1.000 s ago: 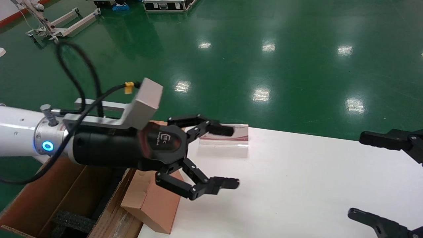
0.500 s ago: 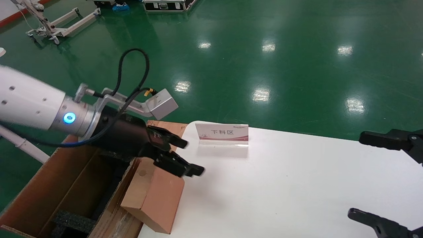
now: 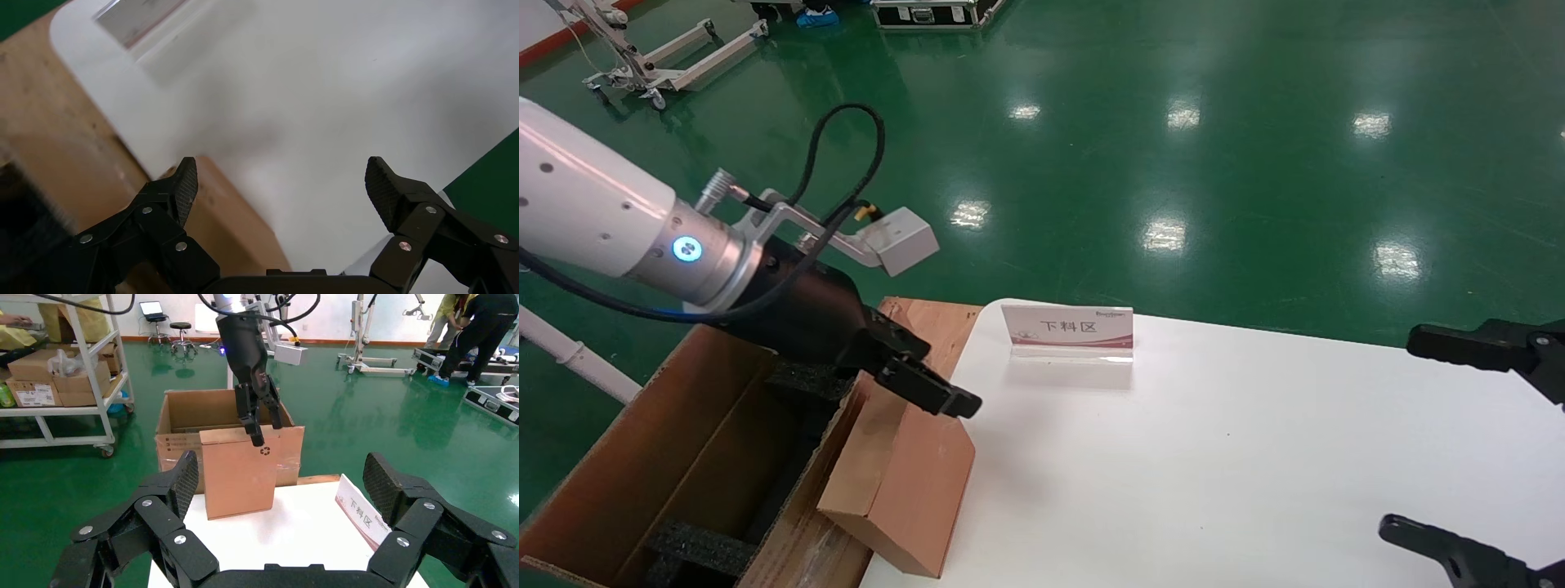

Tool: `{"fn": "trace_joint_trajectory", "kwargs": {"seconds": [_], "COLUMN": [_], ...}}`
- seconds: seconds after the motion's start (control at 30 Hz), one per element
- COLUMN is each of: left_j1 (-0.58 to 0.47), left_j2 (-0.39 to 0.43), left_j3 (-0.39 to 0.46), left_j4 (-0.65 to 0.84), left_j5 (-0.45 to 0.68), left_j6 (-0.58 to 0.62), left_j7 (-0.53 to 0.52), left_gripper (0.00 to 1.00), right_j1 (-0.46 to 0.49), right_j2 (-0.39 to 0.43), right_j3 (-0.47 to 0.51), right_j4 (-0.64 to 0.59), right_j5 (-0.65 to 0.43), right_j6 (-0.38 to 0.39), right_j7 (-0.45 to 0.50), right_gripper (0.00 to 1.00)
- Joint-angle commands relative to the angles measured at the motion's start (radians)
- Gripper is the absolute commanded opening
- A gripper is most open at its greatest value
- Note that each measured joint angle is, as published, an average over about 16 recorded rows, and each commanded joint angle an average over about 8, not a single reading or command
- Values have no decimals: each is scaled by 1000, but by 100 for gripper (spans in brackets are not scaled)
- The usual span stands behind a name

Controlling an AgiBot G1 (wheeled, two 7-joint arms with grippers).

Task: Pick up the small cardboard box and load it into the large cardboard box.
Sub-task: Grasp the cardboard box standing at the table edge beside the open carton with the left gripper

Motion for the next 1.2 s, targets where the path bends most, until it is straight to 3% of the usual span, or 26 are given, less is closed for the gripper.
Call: {"fn": "trace_joint_trajectory", "kwargs": {"seconds": [0.03, 0.7, 0.87, 1.2], "left_j1": [-37, -326, -338, -329], "left_j2": [-4, 62, 63, 18], "left_j3": [49, 546, 587, 588], "left_j4": [0, -3, -6, -6], "left_j5": [0, 29, 13, -58], "left_j6": [1, -19, -47, -90], "left_j7": [-26, -248, -275, -246], "left_gripper": [100, 100, 100, 100], "right_j1": [0, 0, 0, 1], "right_j2": [0, 1, 1, 1], "right_j3": [0, -1, -2, -2], "right_j4": [0, 0, 0, 0], "right_j5": [0, 1, 1, 2], "right_j6": [0, 1, 1, 1], "right_j7": [0, -1, -1, -1], "right_gripper": [100, 100, 100, 100]}}
